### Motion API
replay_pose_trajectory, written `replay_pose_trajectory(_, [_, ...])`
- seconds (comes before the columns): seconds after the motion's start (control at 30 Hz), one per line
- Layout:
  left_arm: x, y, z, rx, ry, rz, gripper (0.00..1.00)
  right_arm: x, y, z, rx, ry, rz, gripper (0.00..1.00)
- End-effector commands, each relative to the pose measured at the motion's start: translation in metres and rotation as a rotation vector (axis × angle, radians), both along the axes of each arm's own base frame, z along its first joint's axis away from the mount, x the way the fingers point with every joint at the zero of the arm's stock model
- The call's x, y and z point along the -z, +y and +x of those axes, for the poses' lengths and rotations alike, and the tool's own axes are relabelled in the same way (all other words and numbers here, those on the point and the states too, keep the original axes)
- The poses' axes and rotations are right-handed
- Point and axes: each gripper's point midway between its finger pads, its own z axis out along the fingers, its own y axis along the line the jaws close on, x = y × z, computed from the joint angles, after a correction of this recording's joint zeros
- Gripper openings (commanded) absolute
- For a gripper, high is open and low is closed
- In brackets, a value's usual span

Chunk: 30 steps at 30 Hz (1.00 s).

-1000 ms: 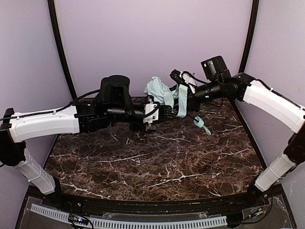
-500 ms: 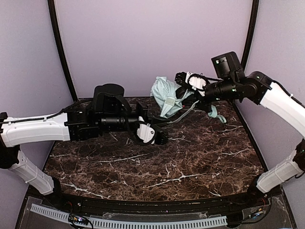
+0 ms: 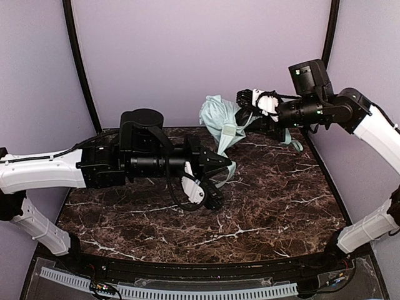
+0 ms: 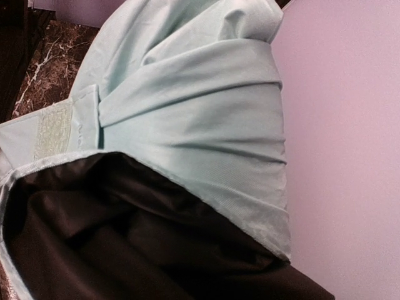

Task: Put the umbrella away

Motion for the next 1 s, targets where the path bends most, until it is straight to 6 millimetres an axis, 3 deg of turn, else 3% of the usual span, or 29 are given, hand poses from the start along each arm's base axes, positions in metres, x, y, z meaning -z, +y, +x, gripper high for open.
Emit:
replay_pose_trajectory(0.0, [0.03, 0.01, -0.024, 0.085, 0.067, 0.14, 0.0, -0.093, -0.007, -0.002, 0.026, -0.202, 0.237, 0.0])
replay_pose_trajectory(0.1, [0.049, 0.006, -0.002, 0.0, 0.012, 0.169, 0.0, -0.087, 0.0, -0.003, 0.02, -0.169, 0.252, 0.0])
replay_pose_trajectory(0.3, [0.063, 0.003, 0.018, -0.055, -0.013, 0.208, 0.0, -0.093, 0.017, -0.027, -0.028, -0.15, 0.268, 0.0])
replay_pose_trajectory(0.4, [0.063, 0.002, 0.025, -0.083, -0.052, 0.206, 0.0, -0.095, 0.022, -0.04, -0.04, -0.177, 0.247, 0.0])
replay_pose_trajectory(0.47, [0.059, 0.003, 0.026, -0.082, -0.076, 0.197, 0.0, -0.086, 0.025, -0.042, -0.016, -0.216, 0.201, 0.0])
replay_pose_trajectory(0.57, [0.051, 0.003, 0.024, -0.069, -0.124, 0.178, 0.0, -0.063, 0.03, -0.042, 0.059, -0.341, 0.086, 0.0])
replay_pose_trajectory(0.67, [0.051, 0.006, 0.021, -0.063, -0.132, 0.187, 0.0, -0.055, 0.025, -0.037, 0.142, -0.528, -0.009, 0.0])
replay_pose_trajectory(0.77, [0.056, 0.009, 0.021, -0.074, -0.113, 0.199, 0.0, -0.064, 0.012, -0.028, 0.223, -0.657, -0.026, 0.0])
replay_pose_trajectory(0.97, [0.055, 0.01, 0.031, -0.112, -0.135, 0.164, 0.0, -0.092, -0.006, -0.028, 0.284, -0.95, -0.051, 0.0])
